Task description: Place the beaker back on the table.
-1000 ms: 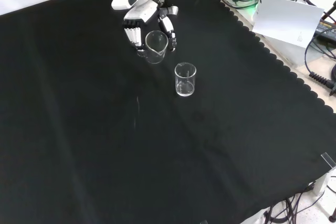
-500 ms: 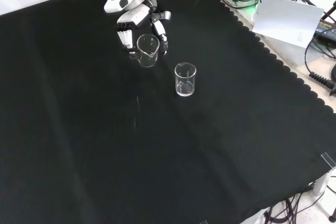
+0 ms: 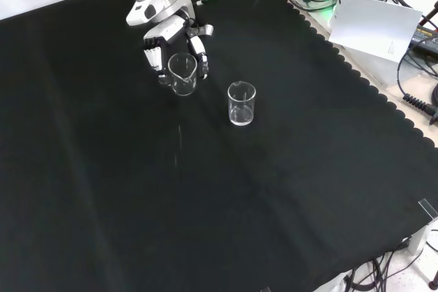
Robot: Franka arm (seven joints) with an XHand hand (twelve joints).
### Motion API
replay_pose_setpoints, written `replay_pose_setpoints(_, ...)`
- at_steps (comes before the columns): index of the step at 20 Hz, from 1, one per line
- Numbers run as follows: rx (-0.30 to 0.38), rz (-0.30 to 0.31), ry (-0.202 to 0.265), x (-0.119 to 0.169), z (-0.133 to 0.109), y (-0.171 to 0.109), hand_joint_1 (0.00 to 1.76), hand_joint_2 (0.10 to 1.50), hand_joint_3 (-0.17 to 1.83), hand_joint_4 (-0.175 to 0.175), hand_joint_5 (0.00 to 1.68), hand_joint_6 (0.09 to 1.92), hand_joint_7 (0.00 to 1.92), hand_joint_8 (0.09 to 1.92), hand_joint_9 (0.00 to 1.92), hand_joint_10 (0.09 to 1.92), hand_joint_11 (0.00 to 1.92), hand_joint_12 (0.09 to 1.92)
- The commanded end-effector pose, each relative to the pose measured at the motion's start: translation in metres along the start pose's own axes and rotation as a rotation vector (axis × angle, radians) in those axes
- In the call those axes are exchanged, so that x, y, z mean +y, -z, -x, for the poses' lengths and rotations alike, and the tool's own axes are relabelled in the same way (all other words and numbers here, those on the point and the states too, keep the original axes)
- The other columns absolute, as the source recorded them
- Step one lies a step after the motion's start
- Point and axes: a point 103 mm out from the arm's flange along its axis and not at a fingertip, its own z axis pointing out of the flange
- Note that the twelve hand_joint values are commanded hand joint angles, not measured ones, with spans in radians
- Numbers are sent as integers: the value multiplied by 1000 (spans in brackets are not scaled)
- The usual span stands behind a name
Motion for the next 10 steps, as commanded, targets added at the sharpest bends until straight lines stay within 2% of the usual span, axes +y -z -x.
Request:
replay_pose_setpoints(1, 28, 24, -1, 6, 12, -8, 1303, 668, 681, -175, 1182, 813, 1235, 794, 1581, 515, 1377, 638)
replay_pose_setpoints(10, 51, 38, -23, 9, 26, -15, 1303, 673, 671, -175, 1181, 810, 1235, 791, 1572, 510, 1369, 642)
